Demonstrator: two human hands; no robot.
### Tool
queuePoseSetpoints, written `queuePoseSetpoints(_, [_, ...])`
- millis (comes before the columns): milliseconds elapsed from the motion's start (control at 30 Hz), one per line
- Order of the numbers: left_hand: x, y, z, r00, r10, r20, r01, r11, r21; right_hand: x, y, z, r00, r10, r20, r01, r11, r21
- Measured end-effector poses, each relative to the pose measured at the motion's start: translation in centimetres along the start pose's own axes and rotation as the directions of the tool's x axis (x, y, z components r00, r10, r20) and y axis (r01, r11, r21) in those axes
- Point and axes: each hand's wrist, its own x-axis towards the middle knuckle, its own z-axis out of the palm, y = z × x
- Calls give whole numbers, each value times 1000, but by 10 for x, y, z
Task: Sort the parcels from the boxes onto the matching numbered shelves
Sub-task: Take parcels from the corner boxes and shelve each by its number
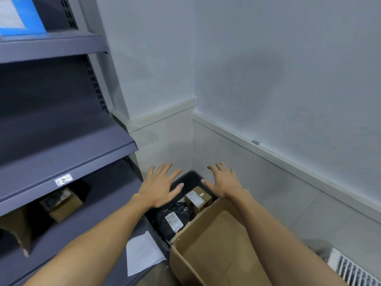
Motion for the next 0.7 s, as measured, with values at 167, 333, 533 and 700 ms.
queuePoseSetpoints(167, [43, -13, 48, 996, 54, 73, -51, 997, -55, 34, 9, 23, 995, 84, 58, -84, 996, 13])
queuePoseSetpoints(333, [90, -39, 90, 992, 112, 57, -105, 988, -115, 72, 15, 43, 976, 184, 119, -187, 982, 11])
queuePoseSetpoints(533, [123, -61, 138, 979, 145, 144, -126, 983, -132, 97, 31, 80, 949, 260, 180, -265, 964, 4])
queuePoseSetpoints(700, [134, -61, 165, 975, 165, 147, -141, 977, -160, 108, 49, 118, 927, 295, 232, -306, 952, 12])
